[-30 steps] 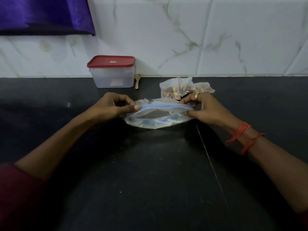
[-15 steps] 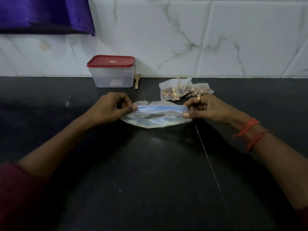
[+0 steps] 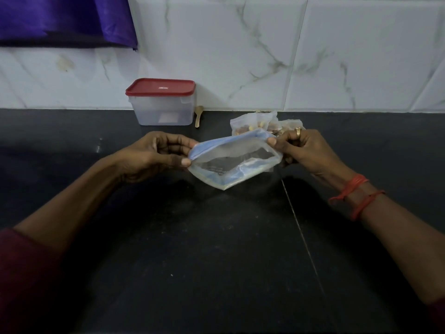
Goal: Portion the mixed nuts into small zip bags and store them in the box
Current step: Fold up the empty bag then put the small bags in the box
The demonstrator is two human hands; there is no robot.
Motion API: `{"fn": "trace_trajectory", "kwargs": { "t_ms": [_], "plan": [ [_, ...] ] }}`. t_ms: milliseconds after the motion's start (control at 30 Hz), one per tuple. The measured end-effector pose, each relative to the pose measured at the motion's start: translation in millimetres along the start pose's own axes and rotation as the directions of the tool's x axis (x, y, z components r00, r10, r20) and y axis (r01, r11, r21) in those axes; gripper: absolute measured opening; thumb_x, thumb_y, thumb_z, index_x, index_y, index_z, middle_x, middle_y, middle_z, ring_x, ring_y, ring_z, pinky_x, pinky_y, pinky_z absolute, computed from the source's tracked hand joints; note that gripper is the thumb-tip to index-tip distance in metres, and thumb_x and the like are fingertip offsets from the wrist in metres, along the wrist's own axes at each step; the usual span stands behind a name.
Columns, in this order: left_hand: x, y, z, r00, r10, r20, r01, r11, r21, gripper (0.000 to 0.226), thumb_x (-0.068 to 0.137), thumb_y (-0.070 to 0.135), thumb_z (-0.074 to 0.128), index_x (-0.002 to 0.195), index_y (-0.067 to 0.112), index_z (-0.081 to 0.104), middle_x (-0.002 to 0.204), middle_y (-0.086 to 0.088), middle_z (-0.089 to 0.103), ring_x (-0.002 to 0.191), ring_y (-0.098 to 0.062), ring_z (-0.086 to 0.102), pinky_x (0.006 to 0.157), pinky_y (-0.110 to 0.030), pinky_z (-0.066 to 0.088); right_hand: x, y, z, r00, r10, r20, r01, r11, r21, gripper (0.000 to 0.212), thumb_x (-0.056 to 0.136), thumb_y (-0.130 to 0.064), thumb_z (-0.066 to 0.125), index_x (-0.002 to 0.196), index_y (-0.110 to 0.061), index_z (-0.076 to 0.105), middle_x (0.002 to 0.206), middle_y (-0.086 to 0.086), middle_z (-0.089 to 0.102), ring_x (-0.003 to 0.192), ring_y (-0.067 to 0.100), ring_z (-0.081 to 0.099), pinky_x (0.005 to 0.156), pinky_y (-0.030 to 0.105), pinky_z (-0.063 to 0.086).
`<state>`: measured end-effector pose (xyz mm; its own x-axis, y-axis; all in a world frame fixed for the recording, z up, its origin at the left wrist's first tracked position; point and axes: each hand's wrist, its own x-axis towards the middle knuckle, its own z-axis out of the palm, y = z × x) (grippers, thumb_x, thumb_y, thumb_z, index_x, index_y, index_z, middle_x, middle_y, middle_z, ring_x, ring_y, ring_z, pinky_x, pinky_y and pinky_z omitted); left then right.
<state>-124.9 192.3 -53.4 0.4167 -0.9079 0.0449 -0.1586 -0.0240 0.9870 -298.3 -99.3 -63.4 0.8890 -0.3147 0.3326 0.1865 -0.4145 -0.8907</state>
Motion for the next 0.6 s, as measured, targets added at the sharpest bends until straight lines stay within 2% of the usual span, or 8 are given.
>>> {"fn": "trace_trajectory", "kwargs": {
  "t_ms": [133, 233, 300, 367, 467, 533, 600],
  "plan": [
    [6, -3, 11, 0.998, 0.013, -0.069, -0.014, 1.0, -0.016, 0.049, 0.063, 0.028, 0.089, 0.104, 0.009, 0.071, 0.098, -0.014, 0.072, 0.085, -0.022, 0.07, 0.071, -0.028, 0.059, 2, 1, 3, 0.995, 0.096, 0.002, -0.095, 0.988, 0.12, 0.04, 0.079, -0.044, 0.073, 0.089, -0.006, 0.076, 0.075, 0.006, 0.069, 0.062, 0.019, 0.056, 0.056, 0.025, 0.055],
    [7, -3, 19, 0.991, 0.026, -0.128, -0.03, 0.999, -0.028, 0.02, 0.076, 0.018, 0.075, 0.094, 0.01, 0.071, 0.09, -0.011, 0.071, 0.074, -0.018, 0.068, 0.063, -0.025, 0.057, 3, 1, 3, 0.972, 0.216, 0.088, -0.233, 0.926, 0.296, 0.047, 0.07, -0.05, 0.076, 0.094, -0.01, 0.076, 0.082, 0.009, 0.063, 0.068, 0.017, 0.054, 0.057, 0.025, 0.057],
    [7, -1, 23, 0.984, 0.032, -0.173, -0.033, 0.999, -0.005, 0.01, 0.084, 0.011, 0.065, 0.093, 0.006, 0.067, 0.087, -0.01, 0.071, 0.071, -0.017, 0.067, 0.061, -0.024, 0.057, 3, 0, 2, 0.954, 0.242, 0.18, -0.296, 0.866, 0.403, 0.05, 0.066, -0.045, 0.078, 0.1, -0.008, 0.072, 0.079, 0.004, 0.064, 0.067, 0.012, 0.058, 0.062, 0.028, 0.06],
    [8, -2, 23, 0.978, 0.031, -0.208, -0.031, 1.0, 0.004, 0.013, 0.085, 0.013, 0.065, 0.095, 0.005, 0.065, 0.088, -0.011, 0.072, 0.074, -0.018, 0.069, 0.063, -0.024, 0.057, 3, 0, -1, 0.939, 0.213, 0.271, -0.319, 0.834, 0.45, 0.057, 0.065, -0.039, 0.084, 0.107, -0.004, 0.069, 0.081, 0.002, 0.068, 0.071, 0.011, 0.064, 0.068, 0.03, 0.061],
    [6, -3, 19, 0.976, 0.006, -0.218, -0.014, 0.999, -0.037, 0.037, 0.07, 0.032, 0.081, 0.097, 0.009, 0.07, 0.099, -0.015, 0.073, 0.087, -0.024, 0.071, 0.072, -0.028, 0.06, 2, -1, -2, 0.931, 0.187, 0.314, -0.316, 0.844, 0.433, 0.063, 0.062, -0.036, 0.089, 0.111, -0.002, 0.068, 0.086, 0.005, 0.071, 0.076, 0.013, 0.069, 0.073, 0.031, 0.062],
    [5, -3, 19, 0.977, -0.005, -0.214, -0.006, 0.999, -0.053, 0.05, 0.062, 0.039, 0.088, 0.099, 0.011, 0.072, 0.104, -0.018, 0.072, 0.091, -0.026, 0.071, 0.075, -0.031, 0.06, 1, -1, 0, 0.939, 0.203, 0.279, -0.304, 0.869, 0.391, 0.047, 0.068, -0.034, 0.082, 0.104, -0.006, 0.07, 0.085, 0.003, 0.071, 0.077, 0.011, 0.068, 0.07, 0.027, 0.061],
    [6, -3, 19, 0.976, -0.001, -0.216, -0.016, 0.997, -0.077, 0.051, 0.061, 0.036, 0.089, 0.101, 0.01, 0.072, 0.104, -0.018, 0.072, 0.092, -0.026, 0.072, 0.075, -0.031, 0.061, 1, -1, 1, 0.947, 0.212, 0.242, -0.295, 0.871, 0.393, 0.026, 0.076, -0.028, 0.074, 0.095, -0.011, 0.073, 0.085, 0.001, 0.072, 0.078, 0.01, 0.068, 0.067, 0.025, 0.06]
  ]
}}
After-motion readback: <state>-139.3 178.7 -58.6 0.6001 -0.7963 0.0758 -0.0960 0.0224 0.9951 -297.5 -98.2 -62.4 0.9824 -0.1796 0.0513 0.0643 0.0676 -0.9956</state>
